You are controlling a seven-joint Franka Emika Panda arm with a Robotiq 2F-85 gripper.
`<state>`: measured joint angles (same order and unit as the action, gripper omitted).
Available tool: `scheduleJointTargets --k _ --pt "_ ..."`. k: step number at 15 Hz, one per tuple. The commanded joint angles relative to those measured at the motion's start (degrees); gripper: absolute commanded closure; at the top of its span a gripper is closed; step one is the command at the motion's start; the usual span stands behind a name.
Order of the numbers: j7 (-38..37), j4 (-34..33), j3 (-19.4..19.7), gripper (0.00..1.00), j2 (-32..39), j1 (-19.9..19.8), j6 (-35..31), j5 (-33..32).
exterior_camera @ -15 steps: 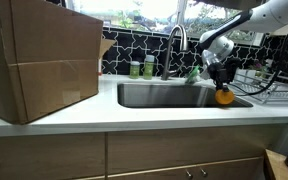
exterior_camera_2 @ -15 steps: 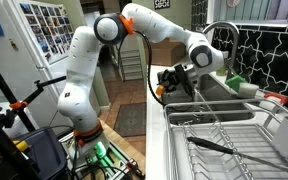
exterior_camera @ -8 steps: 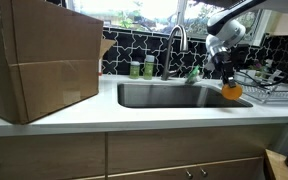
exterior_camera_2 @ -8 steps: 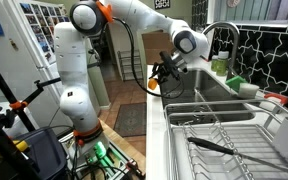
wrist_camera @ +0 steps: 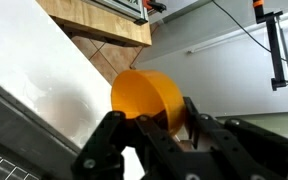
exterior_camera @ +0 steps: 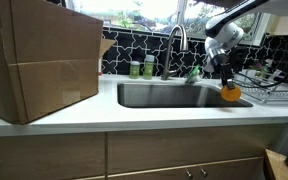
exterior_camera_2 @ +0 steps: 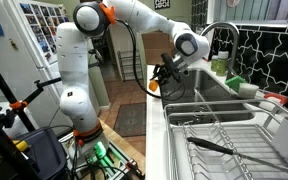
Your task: Remove the orange bowl from the sink
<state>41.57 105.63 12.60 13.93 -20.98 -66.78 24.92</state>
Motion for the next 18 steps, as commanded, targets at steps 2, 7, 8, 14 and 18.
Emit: scheduleJointTargets --k 2,7,8,14,18 --pt "-2.5 1.2 0.0 0.93 -3.1 1.6 -0.5 -3.1" --pt "-15.0 3.1 -0.5 0.93 -9.1 5.0 -1.6 -9.5" --pt "-17.6 3.4 -0.7 0.92 -10.1 5.6 -2.3 -10.5" --pt "-33.0 7.5 -3.2 0.93 -13.2 10.1 -11.3 -17.2" --pt "-42.8 12.2 -5.0 0.94 -14.6 12.6 -19.7 -23.1"
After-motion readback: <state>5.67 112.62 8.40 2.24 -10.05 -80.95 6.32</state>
